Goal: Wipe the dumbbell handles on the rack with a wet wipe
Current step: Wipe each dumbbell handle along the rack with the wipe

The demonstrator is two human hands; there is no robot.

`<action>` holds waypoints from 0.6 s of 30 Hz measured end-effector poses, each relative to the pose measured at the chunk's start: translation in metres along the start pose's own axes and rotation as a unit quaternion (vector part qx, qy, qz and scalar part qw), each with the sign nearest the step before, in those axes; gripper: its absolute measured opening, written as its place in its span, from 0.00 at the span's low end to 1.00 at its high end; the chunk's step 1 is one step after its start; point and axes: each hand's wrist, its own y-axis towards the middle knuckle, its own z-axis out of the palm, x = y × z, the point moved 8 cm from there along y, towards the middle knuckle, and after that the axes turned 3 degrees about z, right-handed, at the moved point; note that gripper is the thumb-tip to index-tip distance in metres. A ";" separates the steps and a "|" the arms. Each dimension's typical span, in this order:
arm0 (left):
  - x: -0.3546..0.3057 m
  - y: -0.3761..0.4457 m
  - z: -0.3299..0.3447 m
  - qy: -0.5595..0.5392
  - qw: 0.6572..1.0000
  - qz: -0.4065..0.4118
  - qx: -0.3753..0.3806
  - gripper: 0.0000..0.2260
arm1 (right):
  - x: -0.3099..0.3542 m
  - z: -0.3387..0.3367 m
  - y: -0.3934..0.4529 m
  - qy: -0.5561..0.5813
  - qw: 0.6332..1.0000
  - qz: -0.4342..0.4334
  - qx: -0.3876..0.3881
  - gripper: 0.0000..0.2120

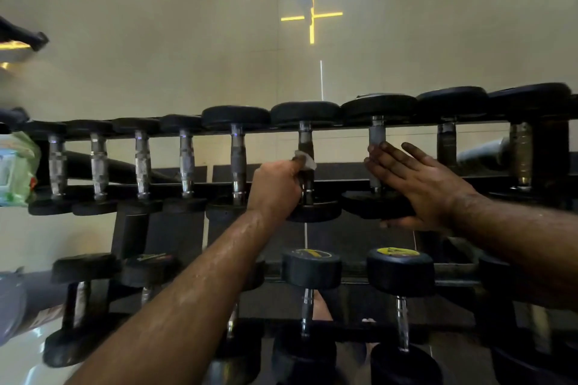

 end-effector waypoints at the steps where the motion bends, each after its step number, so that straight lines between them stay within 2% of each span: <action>1: 0.003 -0.007 0.002 -0.005 0.998 -0.004 0.057 0.11 | 0.000 0.000 0.000 0.003 1.000 0.002 -0.003 0.58; 3: 0.002 -0.006 0.006 -0.019 0.989 0.009 0.148 0.10 | -0.001 -0.001 0.001 0.006 1.000 0.004 -0.008 0.58; 4: -0.006 -0.001 0.005 -0.014 0.987 0.039 0.157 0.09 | 0.000 -0.002 0.000 0.005 1.000 0.004 -0.005 0.58; 6: -0.032 0.013 0.003 0.019 0.983 0.136 0.122 0.10 | 0.001 -0.004 -0.001 0.004 1.000 0.003 -0.007 0.58; 7: -0.044 0.017 0.008 0.055 0.973 0.186 0.125 0.09 | 0.002 -0.005 -0.001 0.006 1.000 0.002 -0.010 0.58; 8: -0.052 0.017 0.018 0.099 0.956 0.225 0.158 0.08 | 0.001 -0.006 -0.001 0.008 1.000 0.002 -0.014 0.58; 10: -0.049 0.013 0.035 0.172 0.917 0.271 0.237 0.10 | 0.000 -0.007 0.000 0.013 1.000 0.004 -0.016 0.58; 12: -0.038 0.010 0.033 0.198 0.894 0.298 0.268 0.08 | -0.001 -0.007 0.001 0.018 1.000 0.004 -0.005 0.58; 14: -0.021 0.006 0.023 0.181 0.903 0.276 0.276 0.08 | 0.001 -0.006 0.000 0.020 1.000 0.008 0.003 0.57; 16: 0.007 0.002 0.009 0.164 0.924 0.205 0.277 0.11 | 0.001 -0.004 -0.001 0.026 0.999 0.008 0.017 0.58; 18: 0.030 0.000 -0.012 0.091 0.961 0.123 0.230 0.09 | -0.001 -0.004 0.000 0.042 0.998 0.012 0.040 0.59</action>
